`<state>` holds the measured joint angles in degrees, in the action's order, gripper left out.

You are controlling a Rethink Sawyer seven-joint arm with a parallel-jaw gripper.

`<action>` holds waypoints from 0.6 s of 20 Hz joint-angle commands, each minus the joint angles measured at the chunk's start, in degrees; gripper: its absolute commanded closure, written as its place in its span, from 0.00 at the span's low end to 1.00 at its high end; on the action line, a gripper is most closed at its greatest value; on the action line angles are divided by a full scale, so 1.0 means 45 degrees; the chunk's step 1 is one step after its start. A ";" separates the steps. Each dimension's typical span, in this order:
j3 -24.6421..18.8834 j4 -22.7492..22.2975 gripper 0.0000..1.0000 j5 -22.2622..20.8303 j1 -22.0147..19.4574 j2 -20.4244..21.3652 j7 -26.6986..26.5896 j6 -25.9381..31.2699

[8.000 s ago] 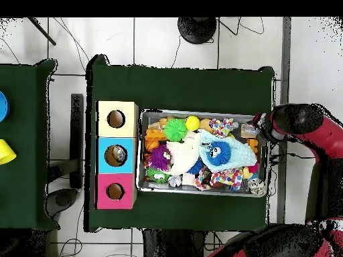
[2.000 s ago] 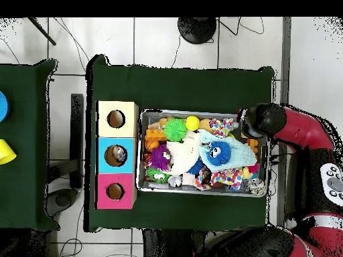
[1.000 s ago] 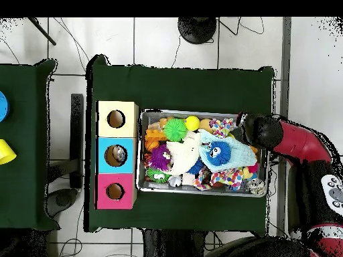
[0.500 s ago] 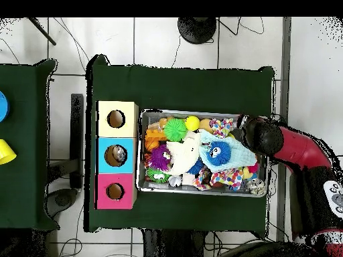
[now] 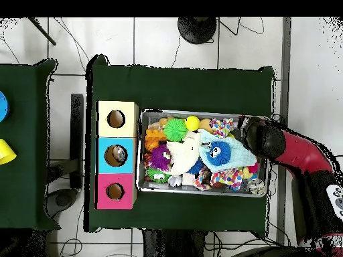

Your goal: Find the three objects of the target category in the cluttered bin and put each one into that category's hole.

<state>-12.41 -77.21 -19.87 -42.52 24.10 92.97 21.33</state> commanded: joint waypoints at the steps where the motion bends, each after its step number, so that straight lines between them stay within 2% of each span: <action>1: 0.0009 -0.2116 0.00 -0.0807 -0.0767 -0.0861 0.0181 -0.0055; 12: -0.0316 -0.2269 0.00 -0.1073 -0.1319 -0.0855 -0.0342 -0.0066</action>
<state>-13.07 -80.73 -20.08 -46.01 23.08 92.97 21.15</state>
